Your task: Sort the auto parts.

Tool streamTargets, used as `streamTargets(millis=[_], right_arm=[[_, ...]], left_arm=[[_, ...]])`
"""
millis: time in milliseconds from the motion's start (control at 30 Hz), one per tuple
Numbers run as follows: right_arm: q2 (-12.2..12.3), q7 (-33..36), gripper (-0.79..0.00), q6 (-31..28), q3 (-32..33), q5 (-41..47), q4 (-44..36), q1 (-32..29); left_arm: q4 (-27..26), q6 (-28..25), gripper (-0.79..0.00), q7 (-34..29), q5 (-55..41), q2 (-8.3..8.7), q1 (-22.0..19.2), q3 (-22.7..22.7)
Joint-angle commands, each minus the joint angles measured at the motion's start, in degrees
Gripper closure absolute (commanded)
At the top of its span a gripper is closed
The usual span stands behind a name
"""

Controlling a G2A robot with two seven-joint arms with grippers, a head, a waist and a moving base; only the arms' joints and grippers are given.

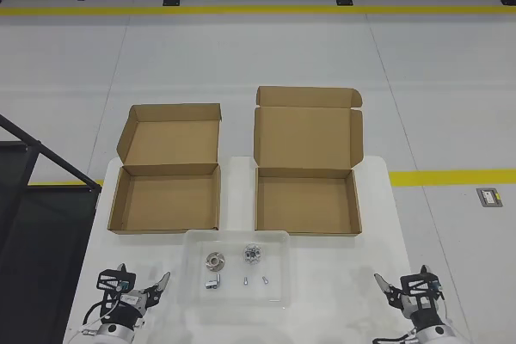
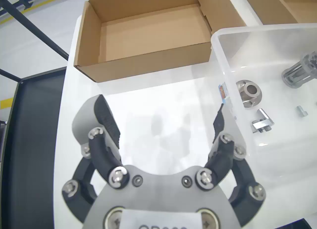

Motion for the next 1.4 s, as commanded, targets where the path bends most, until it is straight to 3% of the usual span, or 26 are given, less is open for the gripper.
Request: streamTargets(millis=[0,600,900,1167,1367], right_arm=[[0.0,0.0,-0.784,0.0,0.0,0.0,0.0,0.0],[-0.02,-0.15,-0.785,-0.11,-0.05,0.15,-0.22,0.08],[0.03,2.09,-0.785,-4.32,-2.06,-4.41,-10.82,1.11],[-0.08,8.76,-0.785,-11.81,-12.55,-15.32,-21.76,5.72],[-1.06,15.32,-0.785,-13.01,-24.01,-22.37,-21.41,11.94]], left_arm=[[0.0,0.0,-0.785,0.0,0.0,0.0,0.0,0.0],[0.0,0.0,-0.785,0.0,0.0,0.0,0.0,0.0],[-0.03,-1.87,-0.785,8.22,-8.98,-0.44,2.1,-3.71],[-1.36,-4.46,-0.785,15.55,-14.89,-0.81,6.56,-8.04],[-1.56,-4.9,-0.785,17.35,-15.13,-1.05,8.69,-9.46]])
